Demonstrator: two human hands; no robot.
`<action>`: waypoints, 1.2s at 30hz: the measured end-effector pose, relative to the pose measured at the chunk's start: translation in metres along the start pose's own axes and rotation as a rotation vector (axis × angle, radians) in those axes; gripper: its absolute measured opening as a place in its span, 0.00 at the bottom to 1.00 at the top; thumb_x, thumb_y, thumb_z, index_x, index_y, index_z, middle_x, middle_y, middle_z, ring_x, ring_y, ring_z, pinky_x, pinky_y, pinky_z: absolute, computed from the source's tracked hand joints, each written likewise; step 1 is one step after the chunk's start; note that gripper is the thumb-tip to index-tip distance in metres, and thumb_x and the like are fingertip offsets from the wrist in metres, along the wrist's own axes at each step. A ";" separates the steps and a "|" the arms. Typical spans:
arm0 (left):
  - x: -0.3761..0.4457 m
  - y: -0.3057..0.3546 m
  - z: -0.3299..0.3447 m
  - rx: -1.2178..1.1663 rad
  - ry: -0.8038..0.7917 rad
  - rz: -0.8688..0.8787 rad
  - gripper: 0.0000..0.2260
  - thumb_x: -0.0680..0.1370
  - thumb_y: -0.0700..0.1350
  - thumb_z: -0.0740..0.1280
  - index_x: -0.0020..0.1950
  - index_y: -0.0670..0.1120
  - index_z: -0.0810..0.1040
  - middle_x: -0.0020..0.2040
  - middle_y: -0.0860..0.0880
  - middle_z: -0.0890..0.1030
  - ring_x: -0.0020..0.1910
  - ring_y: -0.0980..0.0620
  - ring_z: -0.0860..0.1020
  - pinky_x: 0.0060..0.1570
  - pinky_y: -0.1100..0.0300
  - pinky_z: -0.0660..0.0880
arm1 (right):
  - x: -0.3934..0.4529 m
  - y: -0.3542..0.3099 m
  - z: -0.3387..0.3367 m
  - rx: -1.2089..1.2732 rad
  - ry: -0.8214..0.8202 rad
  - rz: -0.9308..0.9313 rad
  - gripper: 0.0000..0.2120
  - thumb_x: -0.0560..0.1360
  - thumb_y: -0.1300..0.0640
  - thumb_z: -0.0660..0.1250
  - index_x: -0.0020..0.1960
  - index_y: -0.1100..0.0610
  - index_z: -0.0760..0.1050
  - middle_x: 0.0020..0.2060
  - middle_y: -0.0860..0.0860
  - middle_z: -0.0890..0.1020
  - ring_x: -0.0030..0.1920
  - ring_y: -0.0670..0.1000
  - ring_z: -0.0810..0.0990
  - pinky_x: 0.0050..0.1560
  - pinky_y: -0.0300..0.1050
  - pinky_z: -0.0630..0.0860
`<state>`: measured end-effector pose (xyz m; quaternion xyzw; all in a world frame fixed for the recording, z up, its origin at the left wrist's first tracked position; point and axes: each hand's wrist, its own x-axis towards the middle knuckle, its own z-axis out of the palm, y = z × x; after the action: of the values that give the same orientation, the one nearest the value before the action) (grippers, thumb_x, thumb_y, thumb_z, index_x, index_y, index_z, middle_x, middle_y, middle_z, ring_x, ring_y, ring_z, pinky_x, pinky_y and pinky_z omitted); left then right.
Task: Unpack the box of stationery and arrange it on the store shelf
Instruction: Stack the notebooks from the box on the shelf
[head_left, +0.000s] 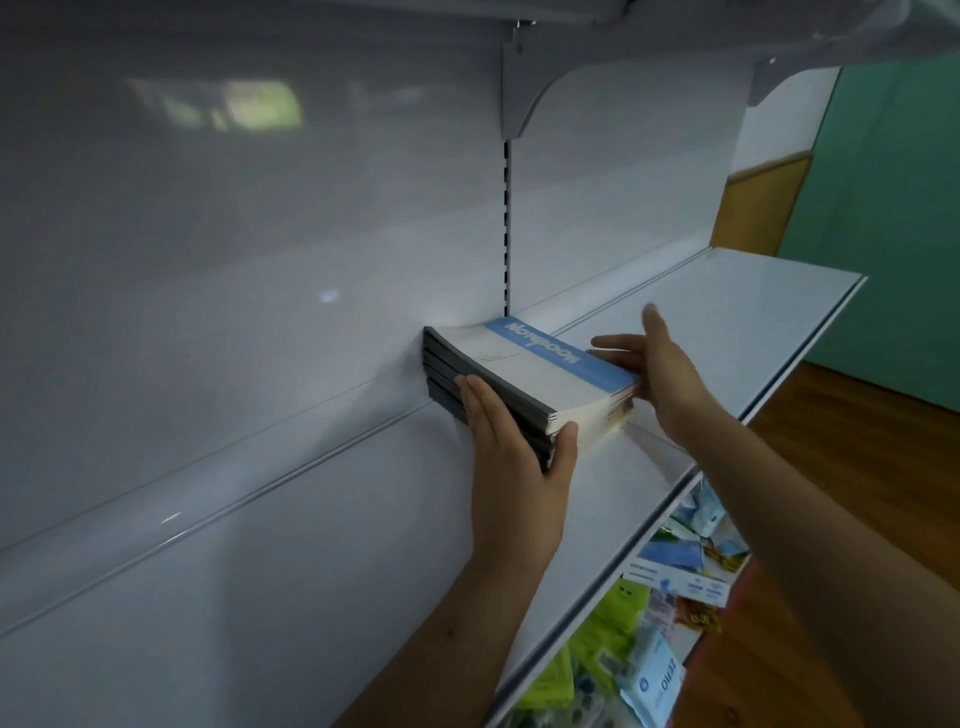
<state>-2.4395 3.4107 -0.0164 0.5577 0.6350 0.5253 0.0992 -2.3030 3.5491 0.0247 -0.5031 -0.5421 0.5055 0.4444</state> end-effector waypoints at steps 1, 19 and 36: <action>0.001 -0.001 0.001 0.002 -0.005 0.012 0.43 0.79 0.58 0.61 0.79 0.43 0.35 0.80 0.49 0.36 0.75 0.64 0.38 0.63 0.83 0.40 | -0.007 0.011 0.006 0.054 0.075 -0.042 0.33 0.80 0.34 0.45 0.50 0.52 0.83 0.48 0.53 0.86 0.46 0.51 0.82 0.45 0.45 0.74; 0.000 -0.013 0.008 0.084 -0.099 0.046 0.43 0.79 0.60 0.58 0.78 0.40 0.34 0.79 0.46 0.33 0.76 0.59 0.34 0.67 0.78 0.37 | -0.009 0.030 0.038 0.309 0.325 -0.031 0.36 0.80 0.34 0.42 0.48 0.52 0.85 0.43 0.57 0.85 0.42 0.55 0.82 0.43 0.47 0.79; 0.000 -0.003 0.003 0.046 -0.072 -0.031 0.46 0.71 0.69 0.47 0.79 0.43 0.36 0.80 0.49 0.35 0.71 0.66 0.36 0.55 0.87 0.37 | -0.009 0.033 0.039 0.191 0.355 -0.095 0.37 0.79 0.32 0.41 0.45 0.50 0.85 0.42 0.55 0.85 0.44 0.58 0.83 0.48 0.51 0.81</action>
<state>-2.4390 3.4133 -0.0200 0.5686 0.6514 0.4885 0.1173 -2.3378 3.5360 -0.0116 -0.5138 -0.4282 0.4365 0.6018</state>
